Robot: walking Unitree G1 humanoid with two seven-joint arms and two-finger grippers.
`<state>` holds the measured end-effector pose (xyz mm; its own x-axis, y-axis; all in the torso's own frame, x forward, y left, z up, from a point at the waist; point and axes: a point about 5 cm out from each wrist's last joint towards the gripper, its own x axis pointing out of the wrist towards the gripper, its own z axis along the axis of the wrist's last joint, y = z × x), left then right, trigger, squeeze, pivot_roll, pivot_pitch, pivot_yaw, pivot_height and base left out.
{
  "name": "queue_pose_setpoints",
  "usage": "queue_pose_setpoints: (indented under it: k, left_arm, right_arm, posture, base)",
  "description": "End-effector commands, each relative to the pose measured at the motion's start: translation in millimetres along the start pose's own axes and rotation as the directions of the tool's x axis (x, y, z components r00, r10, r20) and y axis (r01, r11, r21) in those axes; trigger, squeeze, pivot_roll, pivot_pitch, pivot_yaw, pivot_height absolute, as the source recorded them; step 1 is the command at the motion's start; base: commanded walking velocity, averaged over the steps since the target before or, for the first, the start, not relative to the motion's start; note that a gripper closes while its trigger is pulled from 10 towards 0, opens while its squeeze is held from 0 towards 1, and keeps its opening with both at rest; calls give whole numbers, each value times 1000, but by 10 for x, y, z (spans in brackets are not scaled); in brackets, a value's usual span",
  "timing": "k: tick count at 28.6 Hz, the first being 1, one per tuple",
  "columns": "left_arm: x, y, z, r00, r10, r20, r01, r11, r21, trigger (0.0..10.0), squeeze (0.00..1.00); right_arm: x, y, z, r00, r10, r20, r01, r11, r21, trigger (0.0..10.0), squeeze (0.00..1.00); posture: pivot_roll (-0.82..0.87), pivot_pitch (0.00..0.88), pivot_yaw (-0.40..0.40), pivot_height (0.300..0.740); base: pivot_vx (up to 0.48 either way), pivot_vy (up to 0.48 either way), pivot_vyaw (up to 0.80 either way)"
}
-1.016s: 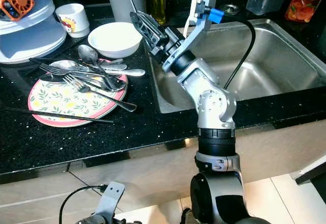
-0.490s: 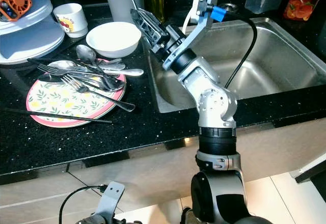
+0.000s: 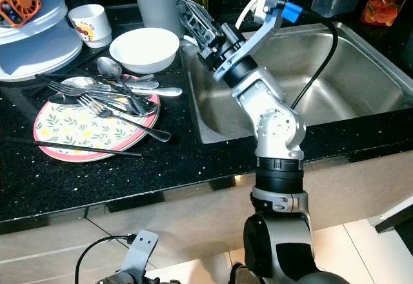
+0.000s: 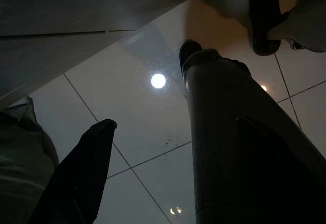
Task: Kitchen organization
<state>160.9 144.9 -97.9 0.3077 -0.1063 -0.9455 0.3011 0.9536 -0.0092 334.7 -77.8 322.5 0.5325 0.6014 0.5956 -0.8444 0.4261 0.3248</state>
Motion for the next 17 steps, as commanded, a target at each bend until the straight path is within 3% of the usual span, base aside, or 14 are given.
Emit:
queue_pose_setpoints:
  k: [1,17]
  left_arm:
    - [-6,12,-353,991,-4,-134,2,1000,-10,10000,0]
    - [5,-91,-393,990,-24,-137,19,999,-36,10000,0]
  right_arm:
    - [10,33,36,1000,17,18,-17,1000,0,10000,0]
    - [-51,44,147,998,62,20,-62,998,-1,10000,0]
  posture:
    - [9,107,5,740]
    - [18,85,-54,740]
  base:
    - [0,0,0]
    - [0,0,0]
